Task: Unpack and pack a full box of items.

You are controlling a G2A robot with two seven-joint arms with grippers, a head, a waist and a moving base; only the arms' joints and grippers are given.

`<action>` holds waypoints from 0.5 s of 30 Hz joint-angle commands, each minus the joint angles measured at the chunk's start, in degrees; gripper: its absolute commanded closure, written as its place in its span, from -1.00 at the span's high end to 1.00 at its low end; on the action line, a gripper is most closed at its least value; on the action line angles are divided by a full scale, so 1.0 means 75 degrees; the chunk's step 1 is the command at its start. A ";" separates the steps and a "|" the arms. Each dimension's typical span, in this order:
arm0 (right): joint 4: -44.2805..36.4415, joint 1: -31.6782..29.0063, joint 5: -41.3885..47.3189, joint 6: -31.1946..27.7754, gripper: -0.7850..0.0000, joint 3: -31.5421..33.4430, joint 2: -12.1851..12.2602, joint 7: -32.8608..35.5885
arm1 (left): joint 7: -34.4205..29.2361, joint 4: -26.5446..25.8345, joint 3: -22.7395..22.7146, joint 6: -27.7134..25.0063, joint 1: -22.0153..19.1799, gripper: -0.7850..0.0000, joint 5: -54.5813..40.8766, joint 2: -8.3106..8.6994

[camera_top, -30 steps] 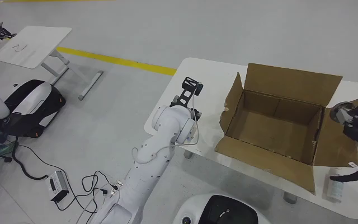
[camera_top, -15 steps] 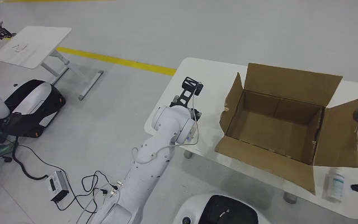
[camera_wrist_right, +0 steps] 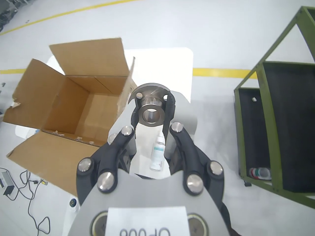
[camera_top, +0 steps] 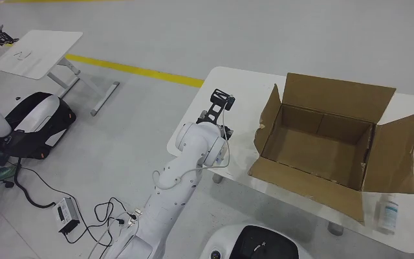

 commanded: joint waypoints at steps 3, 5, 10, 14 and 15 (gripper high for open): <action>0.0290 -0.0620 0.0000 -0.0092 -1.00 0.0426 0.0041 -0.0081 | 0.0000 0.0000 0.0000 0.0000 0.0000 1.00 0.0000 0.0000; 0.0520 -0.0961 -0.0146 -0.0214 -1.00 0.0501 0.0059 -0.0194 | 0.0000 0.0000 0.0000 0.0000 0.0000 1.00 0.0000 0.0000; 0.1329 -0.1667 -0.0163 -0.0243 -1.00 0.0275 0.0067 -0.0462 | 0.0000 0.0000 0.0000 0.0000 0.0000 1.00 0.0000 0.0000; 0.1902 -0.1839 -0.0928 -0.0406 -1.00 -0.0324 0.0116 -0.0724 | 0.0000 0.0000 0.0000 0.0000 0.0000 1.00 0.0000 0.0000; 0.1944 -0.1841 -0.1130 -0.0463 -1.00 -0.0473 0.0134 -0.0697 | 0.0000 0.0000 0.0000 0.0000 0.0000 1.00 0.0000 0.0000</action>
